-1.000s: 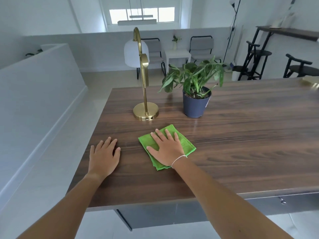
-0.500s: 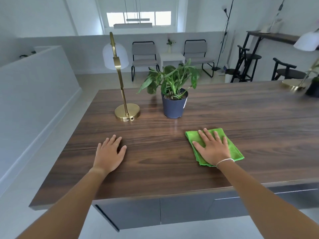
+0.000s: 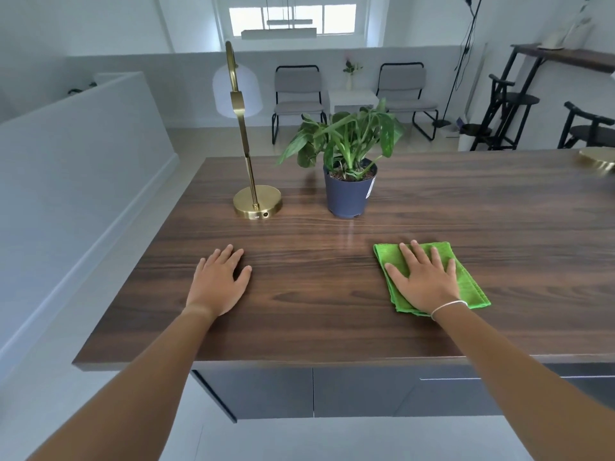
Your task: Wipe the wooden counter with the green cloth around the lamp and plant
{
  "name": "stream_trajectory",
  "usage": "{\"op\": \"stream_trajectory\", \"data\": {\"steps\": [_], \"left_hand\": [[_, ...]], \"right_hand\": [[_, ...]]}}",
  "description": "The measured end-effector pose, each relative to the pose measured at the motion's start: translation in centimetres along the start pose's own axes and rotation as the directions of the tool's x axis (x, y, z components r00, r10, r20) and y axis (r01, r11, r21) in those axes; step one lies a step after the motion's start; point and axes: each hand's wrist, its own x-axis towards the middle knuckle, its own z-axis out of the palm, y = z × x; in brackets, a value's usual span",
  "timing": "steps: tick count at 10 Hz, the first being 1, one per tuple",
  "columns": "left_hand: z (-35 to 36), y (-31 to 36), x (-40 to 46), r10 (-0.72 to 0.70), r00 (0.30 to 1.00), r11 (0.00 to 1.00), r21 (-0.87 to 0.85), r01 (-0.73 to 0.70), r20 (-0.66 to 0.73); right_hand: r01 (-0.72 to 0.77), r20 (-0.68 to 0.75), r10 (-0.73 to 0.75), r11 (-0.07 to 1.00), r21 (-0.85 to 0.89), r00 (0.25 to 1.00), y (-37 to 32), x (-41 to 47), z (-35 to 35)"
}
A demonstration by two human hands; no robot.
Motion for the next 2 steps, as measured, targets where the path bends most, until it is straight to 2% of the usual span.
{"op": "stream_trajectory", "data": {"steps": [1, 2], "left_hand": [[0.0, -0.2, -0.1, 0.008, 1.000, 1.000, -0.008, -0.008, 0.019], [-0.3, -0.1, 0.1, 0.020, 0.999, 1.000, 0.002, -0.020, 0.027]], "right_hand": [[-0.005, -0.028, 0.005, 1.000, 0.019, 1.000, -1.4, -0.8, -0.3], [0.111, -0.078, -0.106, 0.992, 0.064, 0.991, -5.3, -2.0, -0.5]]}}
